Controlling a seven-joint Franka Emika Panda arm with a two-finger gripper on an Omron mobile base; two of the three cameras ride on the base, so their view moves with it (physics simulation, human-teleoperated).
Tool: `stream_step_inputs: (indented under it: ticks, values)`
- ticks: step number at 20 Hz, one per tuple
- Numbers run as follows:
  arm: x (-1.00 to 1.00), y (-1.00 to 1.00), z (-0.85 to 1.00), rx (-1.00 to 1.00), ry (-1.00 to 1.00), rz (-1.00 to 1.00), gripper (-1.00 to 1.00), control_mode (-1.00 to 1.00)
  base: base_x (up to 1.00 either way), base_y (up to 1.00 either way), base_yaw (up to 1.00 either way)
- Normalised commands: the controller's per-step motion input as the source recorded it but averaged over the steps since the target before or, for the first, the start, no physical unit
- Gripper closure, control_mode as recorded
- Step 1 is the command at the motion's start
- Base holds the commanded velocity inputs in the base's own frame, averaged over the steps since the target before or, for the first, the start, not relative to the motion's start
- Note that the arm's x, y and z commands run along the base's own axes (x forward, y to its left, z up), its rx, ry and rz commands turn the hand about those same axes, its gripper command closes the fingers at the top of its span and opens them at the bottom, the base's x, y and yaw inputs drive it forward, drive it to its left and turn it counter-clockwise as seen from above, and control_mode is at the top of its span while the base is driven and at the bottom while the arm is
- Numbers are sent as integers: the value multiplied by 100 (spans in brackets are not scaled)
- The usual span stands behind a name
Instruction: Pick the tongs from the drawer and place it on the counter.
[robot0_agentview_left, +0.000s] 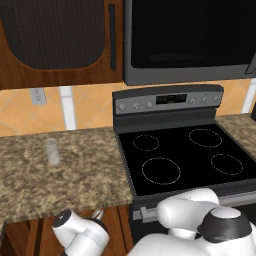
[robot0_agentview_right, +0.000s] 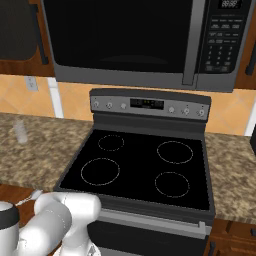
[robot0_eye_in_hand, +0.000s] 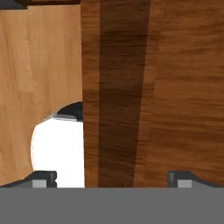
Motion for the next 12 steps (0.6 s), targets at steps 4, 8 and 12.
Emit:
stream_step_inputs:
  ticks: [4, 8, 12]
  values:
    - [-73, -1, -24, 0, 1, 8, -100, -100, 0, 0, 0]
    - [-100, 0, -4, 0, 0, 12, -100, -100, 0, 0, 0]
    - [-100, 0, 0, 0, 0, 13, -100, -100, 0, 0, 0]
